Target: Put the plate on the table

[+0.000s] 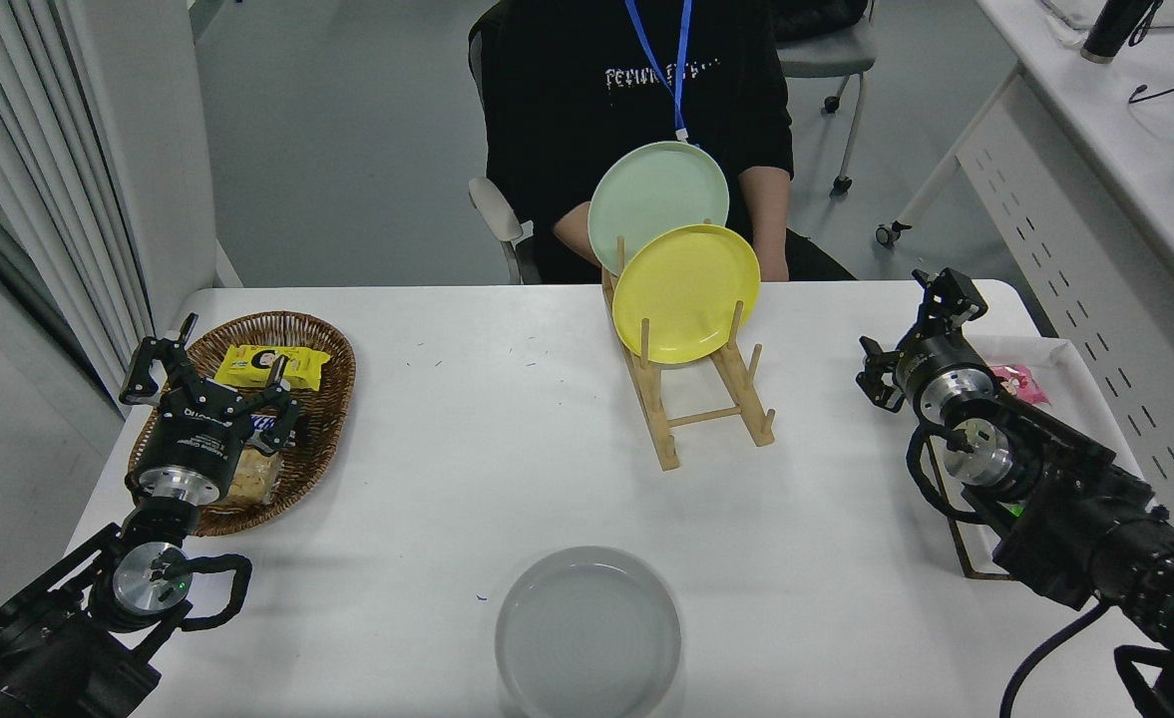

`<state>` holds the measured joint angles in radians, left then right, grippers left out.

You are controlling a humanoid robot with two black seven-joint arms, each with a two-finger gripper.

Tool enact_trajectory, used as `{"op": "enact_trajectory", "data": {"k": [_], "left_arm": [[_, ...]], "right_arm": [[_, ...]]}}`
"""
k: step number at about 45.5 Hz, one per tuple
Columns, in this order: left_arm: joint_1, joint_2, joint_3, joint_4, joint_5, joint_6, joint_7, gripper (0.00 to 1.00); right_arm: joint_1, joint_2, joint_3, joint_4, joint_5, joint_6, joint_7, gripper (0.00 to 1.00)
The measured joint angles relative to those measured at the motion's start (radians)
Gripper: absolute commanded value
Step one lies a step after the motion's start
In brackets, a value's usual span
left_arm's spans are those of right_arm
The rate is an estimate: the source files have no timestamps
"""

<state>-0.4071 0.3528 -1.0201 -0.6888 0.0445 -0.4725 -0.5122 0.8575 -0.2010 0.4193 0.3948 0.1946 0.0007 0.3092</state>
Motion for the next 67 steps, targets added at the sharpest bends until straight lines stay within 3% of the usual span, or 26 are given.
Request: {"op": "enact_trajectory", "data": {"k": [20, 31, 48, 67], "left_arm": [[0.0, 0.0, 0.0, 0.0, 0.0, 0.0, 0.0, 0.98], [0.0, 0.0, 0.0, 0.0, 0.0, 0.0, 0.0, 0.98], [0.0, 0.0, 0.0, 0.0, 0.0, 0.0, 0.0, 0.98], [0.0, 0.0, 0.0, 0.0, 0.0, 0.0, 0.0, 0.98]], "right_arm": [[0.014, -0.015, -0.051, 0.001, -0.019, 0.025, -0.047, 0.99], [0.02, -0.04, -0.112, -0.004, -0.031, 0.094, -0.069, 0.99], [0.024, -0.082, -0.186, -0.014, -0.11, 0.225, -0.075, 0.99], [0.028, -0.041, -0.187, -0.092, -0.135, 0.262, -0.046, 0.99]]}}
